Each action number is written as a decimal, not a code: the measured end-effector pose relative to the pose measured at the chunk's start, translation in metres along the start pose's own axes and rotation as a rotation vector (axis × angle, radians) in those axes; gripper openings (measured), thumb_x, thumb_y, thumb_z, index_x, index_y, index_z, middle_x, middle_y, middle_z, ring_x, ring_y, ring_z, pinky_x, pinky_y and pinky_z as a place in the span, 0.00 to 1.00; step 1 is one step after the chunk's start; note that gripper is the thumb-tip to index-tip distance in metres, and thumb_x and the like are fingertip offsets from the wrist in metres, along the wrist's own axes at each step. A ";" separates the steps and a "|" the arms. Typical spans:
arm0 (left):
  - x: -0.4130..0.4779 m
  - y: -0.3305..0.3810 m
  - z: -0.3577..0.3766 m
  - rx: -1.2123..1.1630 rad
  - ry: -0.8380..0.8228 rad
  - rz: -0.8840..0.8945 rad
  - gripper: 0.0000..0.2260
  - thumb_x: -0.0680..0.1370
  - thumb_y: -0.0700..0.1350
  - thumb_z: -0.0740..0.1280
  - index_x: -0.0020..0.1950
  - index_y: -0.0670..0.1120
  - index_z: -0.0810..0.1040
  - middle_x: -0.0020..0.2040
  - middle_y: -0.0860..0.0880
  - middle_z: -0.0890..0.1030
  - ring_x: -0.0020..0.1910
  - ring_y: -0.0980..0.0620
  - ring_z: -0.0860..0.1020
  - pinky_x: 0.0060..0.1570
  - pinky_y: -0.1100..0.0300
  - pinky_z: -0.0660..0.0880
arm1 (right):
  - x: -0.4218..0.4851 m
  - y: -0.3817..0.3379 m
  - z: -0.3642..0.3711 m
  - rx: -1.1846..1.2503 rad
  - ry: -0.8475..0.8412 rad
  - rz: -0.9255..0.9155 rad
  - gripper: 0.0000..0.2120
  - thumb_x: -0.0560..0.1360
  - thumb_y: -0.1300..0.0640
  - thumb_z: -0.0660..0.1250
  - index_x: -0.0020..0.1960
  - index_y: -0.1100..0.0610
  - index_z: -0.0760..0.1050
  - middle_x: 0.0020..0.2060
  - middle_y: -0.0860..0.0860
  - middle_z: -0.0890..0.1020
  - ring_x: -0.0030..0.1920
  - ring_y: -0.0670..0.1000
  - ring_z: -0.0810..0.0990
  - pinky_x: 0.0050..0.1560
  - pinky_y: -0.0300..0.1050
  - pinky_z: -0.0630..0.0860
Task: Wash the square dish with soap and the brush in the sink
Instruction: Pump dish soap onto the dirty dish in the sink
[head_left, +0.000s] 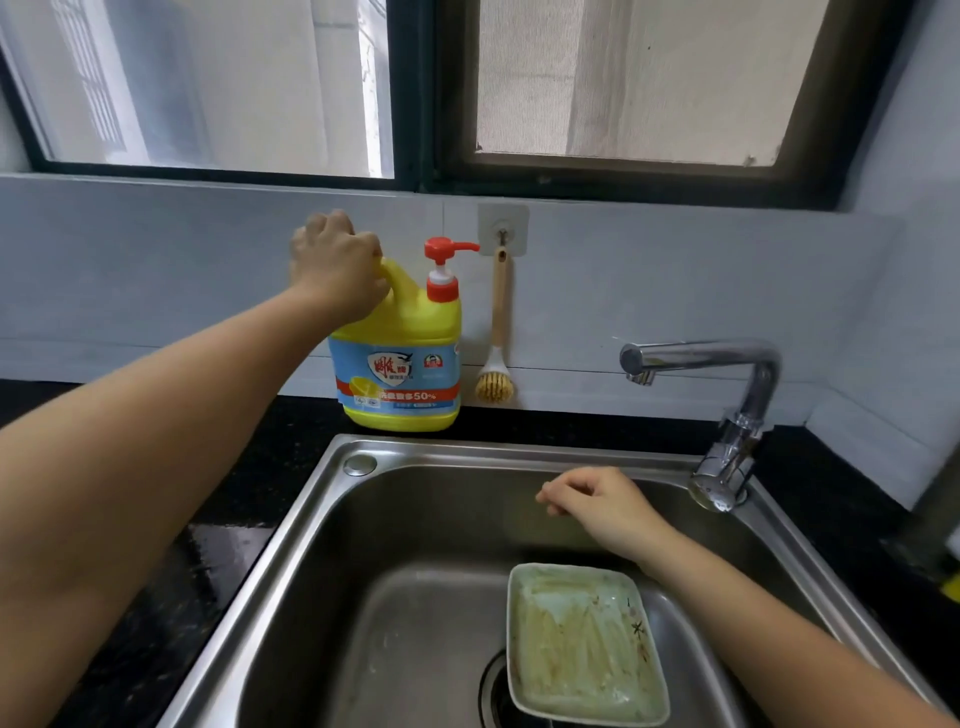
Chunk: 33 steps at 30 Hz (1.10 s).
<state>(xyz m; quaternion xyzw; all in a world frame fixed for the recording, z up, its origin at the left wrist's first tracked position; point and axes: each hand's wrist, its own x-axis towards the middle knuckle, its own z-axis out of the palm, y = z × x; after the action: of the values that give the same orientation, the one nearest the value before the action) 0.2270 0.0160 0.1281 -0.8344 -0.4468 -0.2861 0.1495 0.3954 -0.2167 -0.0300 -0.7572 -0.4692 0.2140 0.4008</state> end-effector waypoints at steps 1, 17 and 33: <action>-0.003 -0.003 -0.004 -0.010 0.003 0.025 0.19 0.76 0.52 0.66 0.64 0.46 0.75 0.61 0.39 0.71 0.62 0.38 0.66 0.61 0.47 0.64 | -0.002 -0.002 0.000 0.001 0.000 0.002 0.11 0.77 0.53 0.65 0.42 0.54 0.83 0.38 0.50 0.84 0.47 0.53 0.81 0.51 0.45 0.74; -0.087 0.008 -0.036 -0.422 0.002 0.007 0.14 0.73 0.50 0.69 0.56 0.45 0.77 0.53 0.43 0.78 0.48 0.44 0.74 0.44 0.55 0.69 | -0.023 -0.036 -0.015 0.030 0.051 -0.161 0.09 0.76 0.53 0.66 0.39 0.48 0.81 0.36 0.46 0.83 0.43 0.45 0.80 0.47 0.41 0.74; -0.190 0.045 0.022 -0.296 -0.438 0.247 0.18 0.76 0.54 0.63 0.66 0.55 0.73 0.59 0.49 0.77 0.55 0.49 0.76 0.51 0.58 0.74 | -0.031 -0.030 -0.002 -0.322 0.178 -0.437 0.16 0.75 0.66 0.64 0.62 0.56 0.78 0.54 0.51 0.81 0.53 0.46 0.77 0.53 0.26 0.65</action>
<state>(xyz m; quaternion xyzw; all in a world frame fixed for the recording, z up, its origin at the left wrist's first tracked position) 0.1891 -0.1230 -0.0050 -0.9371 -0.3170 -0.1408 -0.0403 0.3663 -0.2374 -0.0064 -0.7077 -0.6122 -0.0221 0.3519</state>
